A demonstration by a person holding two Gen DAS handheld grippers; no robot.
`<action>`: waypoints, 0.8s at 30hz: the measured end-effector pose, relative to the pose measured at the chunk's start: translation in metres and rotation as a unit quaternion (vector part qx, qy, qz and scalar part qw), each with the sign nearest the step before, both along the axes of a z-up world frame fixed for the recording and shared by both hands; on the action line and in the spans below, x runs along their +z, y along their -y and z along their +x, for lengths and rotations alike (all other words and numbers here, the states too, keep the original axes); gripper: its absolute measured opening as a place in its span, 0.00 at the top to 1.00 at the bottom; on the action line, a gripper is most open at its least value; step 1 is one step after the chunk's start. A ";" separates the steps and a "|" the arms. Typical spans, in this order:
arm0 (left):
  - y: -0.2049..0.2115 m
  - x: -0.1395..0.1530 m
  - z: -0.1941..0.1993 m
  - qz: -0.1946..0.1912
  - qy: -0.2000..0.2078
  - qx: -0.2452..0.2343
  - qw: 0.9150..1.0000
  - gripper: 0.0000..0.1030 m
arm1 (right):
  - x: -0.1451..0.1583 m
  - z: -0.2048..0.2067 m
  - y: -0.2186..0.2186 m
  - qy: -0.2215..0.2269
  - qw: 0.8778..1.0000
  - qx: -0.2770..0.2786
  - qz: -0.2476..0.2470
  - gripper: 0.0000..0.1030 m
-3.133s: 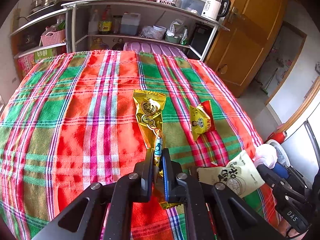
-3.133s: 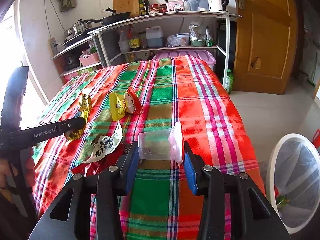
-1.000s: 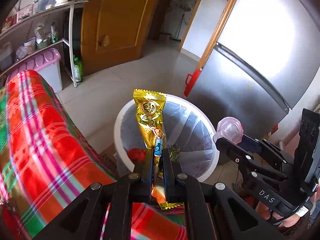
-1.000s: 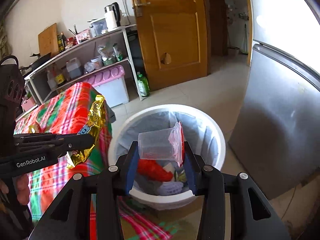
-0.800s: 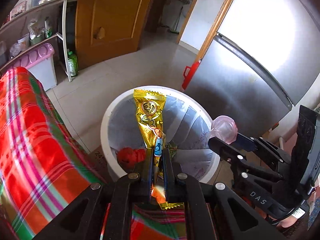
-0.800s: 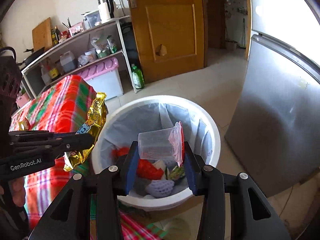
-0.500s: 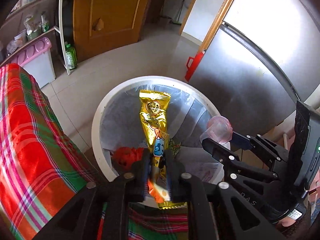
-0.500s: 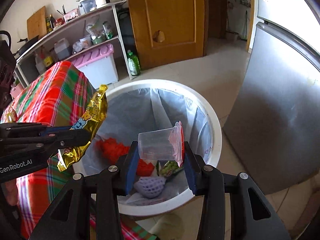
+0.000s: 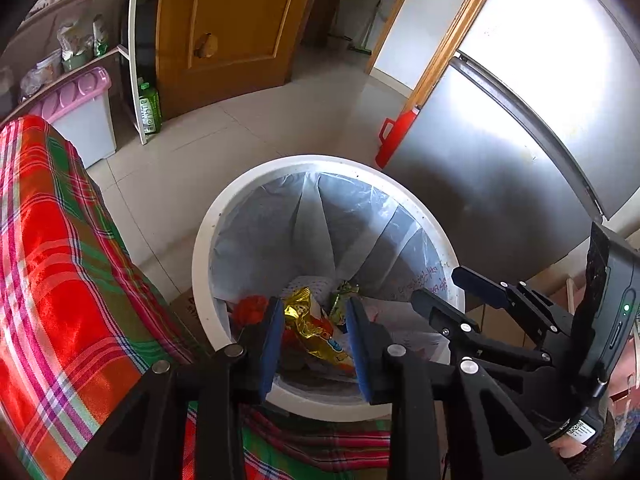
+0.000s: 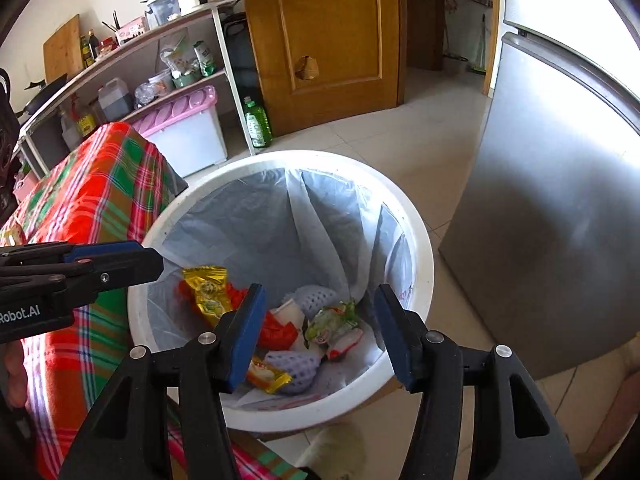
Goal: Collect trash
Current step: 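Open both grippers to drop the gold wrapper and cup into the bin, then move both grippers back over the table toward the yellow wrapper and white bag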
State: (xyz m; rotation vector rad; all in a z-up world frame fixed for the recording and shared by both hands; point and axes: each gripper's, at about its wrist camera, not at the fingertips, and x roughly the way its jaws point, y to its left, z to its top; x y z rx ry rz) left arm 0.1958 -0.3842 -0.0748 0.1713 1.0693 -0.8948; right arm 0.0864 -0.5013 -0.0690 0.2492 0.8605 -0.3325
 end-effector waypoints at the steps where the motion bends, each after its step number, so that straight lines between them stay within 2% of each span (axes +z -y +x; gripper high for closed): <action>1: -0.002 0.002 0.000 -0.002 0.000 0.001 1.000 0.69 | 0.003 -0.001 -0.001 0.003 1.000 -0.003 -0.002 0.45; 7: -0.017 0.017 -0.008 -0.007 0.028 0.005 1.000 0.67 | 0.017 -0.007 -0.010 0.022 1.000 -0.006 0.000 0.45; 10: -0.030 0.027 -0.012 -0.022 0.032 0.009 0.999 0.64 | 0.026 -0.010 -0.018 0.032 0.999 -0.003 -0.004 0.45; 13: -0.046 0.041 -0.019 -0.033 0.053 0.017 0.998 0.64 | 0.035 -0.013 -0.030 0.045 0.999 0.006 -0.007 0.45; 20: -0.091 0.062 -0.023 -0.060 0.067 0.045 0.995 0.59 | 0.053 -0.011 -0.062 0.070 0.997 0.030 -0.007 0.45; 24: -0.121 0.069 -0.020 -0.060 0.079 0.070 0.993 0.58 | 0.061 -0.007 -0.082 0.083 0.995 0.052 -0.003 0.45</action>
